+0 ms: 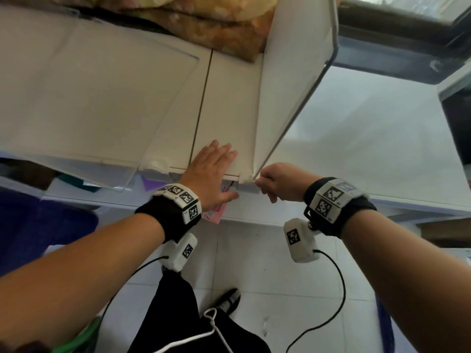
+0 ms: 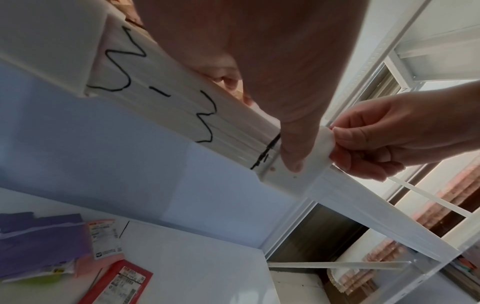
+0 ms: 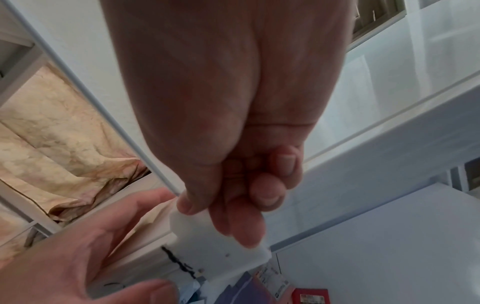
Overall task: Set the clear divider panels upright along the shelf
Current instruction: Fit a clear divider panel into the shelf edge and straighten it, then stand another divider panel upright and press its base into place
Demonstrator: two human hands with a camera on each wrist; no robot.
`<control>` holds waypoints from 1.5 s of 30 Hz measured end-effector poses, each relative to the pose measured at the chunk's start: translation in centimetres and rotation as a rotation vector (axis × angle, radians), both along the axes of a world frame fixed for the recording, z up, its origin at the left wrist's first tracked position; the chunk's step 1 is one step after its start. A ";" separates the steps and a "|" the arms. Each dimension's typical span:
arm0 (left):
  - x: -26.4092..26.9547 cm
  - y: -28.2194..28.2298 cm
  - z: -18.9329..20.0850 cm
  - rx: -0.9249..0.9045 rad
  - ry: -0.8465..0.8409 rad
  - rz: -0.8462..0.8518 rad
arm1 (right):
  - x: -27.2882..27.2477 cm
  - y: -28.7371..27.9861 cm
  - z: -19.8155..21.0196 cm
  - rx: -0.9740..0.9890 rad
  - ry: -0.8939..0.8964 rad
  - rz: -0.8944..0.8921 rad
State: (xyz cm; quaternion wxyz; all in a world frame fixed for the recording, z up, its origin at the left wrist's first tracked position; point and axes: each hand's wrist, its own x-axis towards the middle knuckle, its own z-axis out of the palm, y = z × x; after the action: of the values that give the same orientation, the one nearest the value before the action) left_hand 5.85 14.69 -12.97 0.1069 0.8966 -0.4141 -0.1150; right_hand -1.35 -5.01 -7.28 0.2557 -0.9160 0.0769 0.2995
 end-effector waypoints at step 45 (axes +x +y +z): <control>19.7 26.8 7.3 0.166 0.185 0.236 | 6.9 26.2 0.7 0.484 0.223 -1.023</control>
State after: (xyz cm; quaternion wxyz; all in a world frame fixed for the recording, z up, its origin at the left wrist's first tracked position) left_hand 25.56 41.53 -5.68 0.0827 0.9303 -0.2835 -0.2175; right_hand 5.56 21.20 -6.59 0.5609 -0.6404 0.4659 0.2415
